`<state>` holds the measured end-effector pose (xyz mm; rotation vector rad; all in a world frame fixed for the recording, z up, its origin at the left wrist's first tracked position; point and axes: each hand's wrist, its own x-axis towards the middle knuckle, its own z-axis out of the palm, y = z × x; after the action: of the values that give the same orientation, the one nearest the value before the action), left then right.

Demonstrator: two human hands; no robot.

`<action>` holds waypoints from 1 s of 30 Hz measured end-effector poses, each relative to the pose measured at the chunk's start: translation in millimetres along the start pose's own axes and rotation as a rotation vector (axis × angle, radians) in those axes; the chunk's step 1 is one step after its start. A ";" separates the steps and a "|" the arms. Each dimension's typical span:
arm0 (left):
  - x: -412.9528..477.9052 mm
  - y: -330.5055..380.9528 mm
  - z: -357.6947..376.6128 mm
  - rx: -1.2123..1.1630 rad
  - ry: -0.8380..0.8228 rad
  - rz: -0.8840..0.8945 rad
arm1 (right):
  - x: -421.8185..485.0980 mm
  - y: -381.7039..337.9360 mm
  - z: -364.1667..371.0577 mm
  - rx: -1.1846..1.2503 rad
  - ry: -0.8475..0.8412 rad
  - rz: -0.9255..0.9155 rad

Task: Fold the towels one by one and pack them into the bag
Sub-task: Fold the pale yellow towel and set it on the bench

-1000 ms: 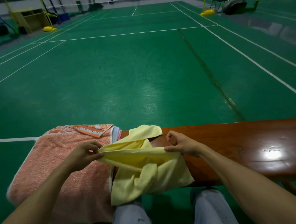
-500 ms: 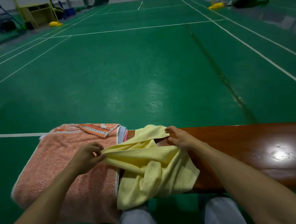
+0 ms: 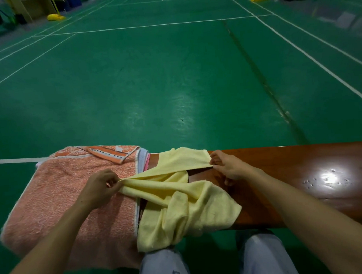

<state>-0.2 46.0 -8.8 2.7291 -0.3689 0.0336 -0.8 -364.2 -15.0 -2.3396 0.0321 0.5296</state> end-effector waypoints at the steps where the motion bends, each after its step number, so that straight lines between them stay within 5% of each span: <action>1: -0.3 0.8 0.5 0.002 -0.004 -0.006 | -6.1 2.0 -2.0 0.000 0.001 0.015; 17: 5.2 28.7 7.4 0.018 -0.084 -0.106 | -79.2 32.9 1.8 -0.238 -0.059 0.004; 30: 1.9 30.5 10.4 -0.081 -0.013 -0.116 | -85.1 44.1 2.4 -0.242 0.164 -0.028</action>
<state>-6.6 14.4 -7.0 2.6661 -0.2098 -0.0295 -87.1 -405.8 -12.8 -2.6113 0.0122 0.3422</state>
